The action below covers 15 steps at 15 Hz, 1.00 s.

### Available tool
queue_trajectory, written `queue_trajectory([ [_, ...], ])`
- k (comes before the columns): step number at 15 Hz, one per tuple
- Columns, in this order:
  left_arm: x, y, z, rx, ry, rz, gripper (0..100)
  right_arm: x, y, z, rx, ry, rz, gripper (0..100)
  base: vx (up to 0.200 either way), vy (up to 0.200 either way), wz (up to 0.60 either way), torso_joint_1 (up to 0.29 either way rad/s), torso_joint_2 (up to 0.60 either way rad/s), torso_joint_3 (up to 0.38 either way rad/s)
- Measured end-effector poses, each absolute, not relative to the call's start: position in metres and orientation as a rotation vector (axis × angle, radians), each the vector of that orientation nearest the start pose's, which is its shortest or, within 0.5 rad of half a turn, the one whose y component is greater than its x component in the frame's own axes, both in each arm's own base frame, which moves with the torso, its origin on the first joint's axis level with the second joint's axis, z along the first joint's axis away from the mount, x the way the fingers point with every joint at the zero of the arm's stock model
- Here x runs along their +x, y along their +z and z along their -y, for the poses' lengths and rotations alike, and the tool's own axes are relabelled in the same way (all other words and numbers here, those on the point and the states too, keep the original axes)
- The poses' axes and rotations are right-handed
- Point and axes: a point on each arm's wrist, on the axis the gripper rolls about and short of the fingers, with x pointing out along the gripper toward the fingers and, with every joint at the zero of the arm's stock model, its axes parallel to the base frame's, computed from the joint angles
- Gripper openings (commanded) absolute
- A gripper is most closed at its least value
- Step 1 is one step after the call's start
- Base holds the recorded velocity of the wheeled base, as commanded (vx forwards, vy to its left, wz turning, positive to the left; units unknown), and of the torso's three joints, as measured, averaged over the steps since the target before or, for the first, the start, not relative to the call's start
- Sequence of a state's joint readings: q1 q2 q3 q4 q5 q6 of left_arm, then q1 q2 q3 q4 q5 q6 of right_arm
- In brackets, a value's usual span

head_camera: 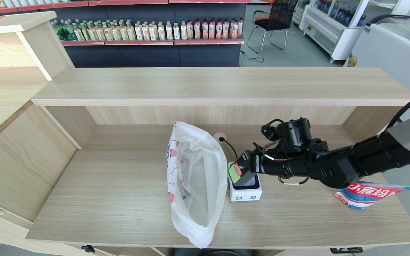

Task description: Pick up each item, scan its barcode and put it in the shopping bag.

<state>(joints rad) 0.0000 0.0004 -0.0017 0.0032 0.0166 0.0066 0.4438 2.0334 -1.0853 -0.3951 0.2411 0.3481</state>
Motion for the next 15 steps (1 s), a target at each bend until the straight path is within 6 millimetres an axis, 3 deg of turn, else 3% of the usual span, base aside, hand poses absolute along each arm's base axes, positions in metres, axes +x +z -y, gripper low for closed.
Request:
queue_trajectory([
  [4, -0.023, 0.076, 0.0, 0.006, 0.017, -0.002, 100, 0.344, 0.121, -0.17, 0.27, 0.566, -0.657, 0, 0.0, 0.0, 0.0, 0.0, 0.0, 0.0],
  [7, -0.023, 0.076, 0.0, 0.006, 0.017, -0.002, 100, 0.337, 0.154, -0.164, 0.266, 0.584, -0.569, 0, 0.0, 0.0, 0.0, 0.0, 0.0, 0.0],
  [10, -0.023, 0.076, 0.0, 0.006, 0.017, -0.002, 100, 0.308, 0.2, -0.144, 0.079, 0.62, -0.465, 0, 0.0, 0.0, 0.0, 0.0, 0.0, 0.0],
  [12, -0.023, 0.076, 0.0, 0.006, 0.016, -0.002, 100, 0.283, 0.219, -0.127, -0.076, 0.605, -0.415, 0, 0.0, 0.2, 0.0, -0.005, 0.0, 0.002],
  [15, -0.023, 0.075, 0.0, 0.003, 0.016, -0.002, 100, 0.267, 0.234, -0.119, -0.006, 0.602, -0.383, 0, 0.0, 0.2, 0.0, -0.001, -0.01, 0.004],
])
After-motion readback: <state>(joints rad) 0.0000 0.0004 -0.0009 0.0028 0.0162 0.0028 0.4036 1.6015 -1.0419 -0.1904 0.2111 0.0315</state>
